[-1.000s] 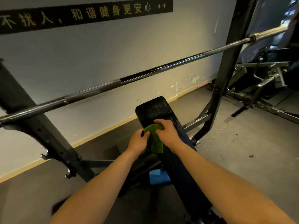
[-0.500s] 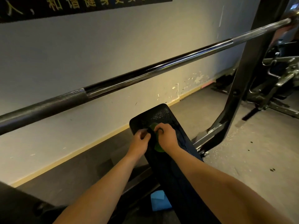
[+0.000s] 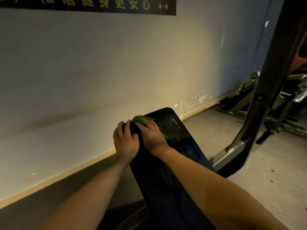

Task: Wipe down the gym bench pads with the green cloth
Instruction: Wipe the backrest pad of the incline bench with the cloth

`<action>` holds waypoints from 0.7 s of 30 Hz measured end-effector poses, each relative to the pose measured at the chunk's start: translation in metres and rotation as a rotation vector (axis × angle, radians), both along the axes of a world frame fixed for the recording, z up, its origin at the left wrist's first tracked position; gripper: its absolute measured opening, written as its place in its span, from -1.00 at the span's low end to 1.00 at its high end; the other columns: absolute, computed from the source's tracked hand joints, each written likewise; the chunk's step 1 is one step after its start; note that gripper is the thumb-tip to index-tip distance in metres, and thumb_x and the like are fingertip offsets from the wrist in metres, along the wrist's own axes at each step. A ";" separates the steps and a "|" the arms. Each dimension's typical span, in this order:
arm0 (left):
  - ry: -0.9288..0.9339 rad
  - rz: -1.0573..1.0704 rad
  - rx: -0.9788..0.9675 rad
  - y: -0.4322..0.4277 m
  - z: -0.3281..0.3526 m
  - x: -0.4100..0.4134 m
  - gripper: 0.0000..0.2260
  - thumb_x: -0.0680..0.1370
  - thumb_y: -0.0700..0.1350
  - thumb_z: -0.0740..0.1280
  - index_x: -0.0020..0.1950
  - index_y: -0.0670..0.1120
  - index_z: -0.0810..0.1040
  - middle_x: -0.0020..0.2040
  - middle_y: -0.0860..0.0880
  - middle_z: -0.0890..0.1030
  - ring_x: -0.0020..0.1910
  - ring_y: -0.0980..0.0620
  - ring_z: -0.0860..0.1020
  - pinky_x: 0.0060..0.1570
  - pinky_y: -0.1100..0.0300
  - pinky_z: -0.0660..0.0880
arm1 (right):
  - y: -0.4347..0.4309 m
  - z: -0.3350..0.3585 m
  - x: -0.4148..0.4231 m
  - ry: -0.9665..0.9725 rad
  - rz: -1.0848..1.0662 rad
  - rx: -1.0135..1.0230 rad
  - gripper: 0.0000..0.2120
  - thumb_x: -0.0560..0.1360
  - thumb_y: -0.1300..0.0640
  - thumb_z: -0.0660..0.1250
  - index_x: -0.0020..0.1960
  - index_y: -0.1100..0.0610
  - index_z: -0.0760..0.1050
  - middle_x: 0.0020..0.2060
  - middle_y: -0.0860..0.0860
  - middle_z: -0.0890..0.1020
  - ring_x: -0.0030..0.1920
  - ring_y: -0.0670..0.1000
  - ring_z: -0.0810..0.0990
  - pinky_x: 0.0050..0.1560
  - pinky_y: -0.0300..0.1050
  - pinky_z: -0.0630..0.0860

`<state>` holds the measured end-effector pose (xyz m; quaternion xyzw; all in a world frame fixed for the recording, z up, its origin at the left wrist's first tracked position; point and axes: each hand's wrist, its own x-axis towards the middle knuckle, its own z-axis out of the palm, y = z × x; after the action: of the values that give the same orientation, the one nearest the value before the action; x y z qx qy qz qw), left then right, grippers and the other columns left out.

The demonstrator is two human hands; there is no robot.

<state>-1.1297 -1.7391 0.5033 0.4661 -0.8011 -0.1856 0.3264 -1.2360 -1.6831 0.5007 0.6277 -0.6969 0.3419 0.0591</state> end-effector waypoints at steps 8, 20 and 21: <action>-0.002 0.012 -0.319 -0.018 -0.037 -0.008 -0.52 0.65 0.00 0.06 0.57 -0.07 0.27 0.57 -0.11 0.22 0.49 -0.21 0.20 0.49 -0.05 0.11 | -0.028 0.002 -0.062 -0.336 -0.179 -0.230 -0.57 0.55 0.23 0.16 0.38 0.10 0.51 0.44 0.09 0.39 0.45 0.10 0.35 0.48 -0.16 0.23; 0.071 -0.086 -0.154 0.013 -0.045 0.007 -0.52 0.71 0.02 0.02 0.64 0.04 0.06 0.65 0.01 -0.16 0.61 -0.11 -0.21 0.57 -0.03 -0.11 | 0.018 -0.004 -0.042 -0.267 0.053 -0.128 -0.62 0.61 0.24 0.22 0.42 0.11 0.46 0.22 0.00 0.58 0.39 0.10 0.44 0.28 -0.31 0.39; 0.052 -0.083 -0.144 0.016 -0.046 0.008 -0.52 0.72 0.03 0.00 0.64 0.07 0.05 0.65 0.01 -0.18 0.61 -0.12 -0.23 0.57 -0.03 -0.11 | 0.027 -0.004 -0.056 -0.336 -0.024 -0.152 -0.64 0.61 0.20 0.24 0.39 0.10 0.47 0.11 -0.09 0.59 0.33 0.08 0.49 0.11 -0.44 0.40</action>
<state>-1.1222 -1.7228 0.4573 0.4028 -0.8224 -0.1529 0.3716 -1.2924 -1.6563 0.4963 0.5471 -0.6766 0.4927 -0.0068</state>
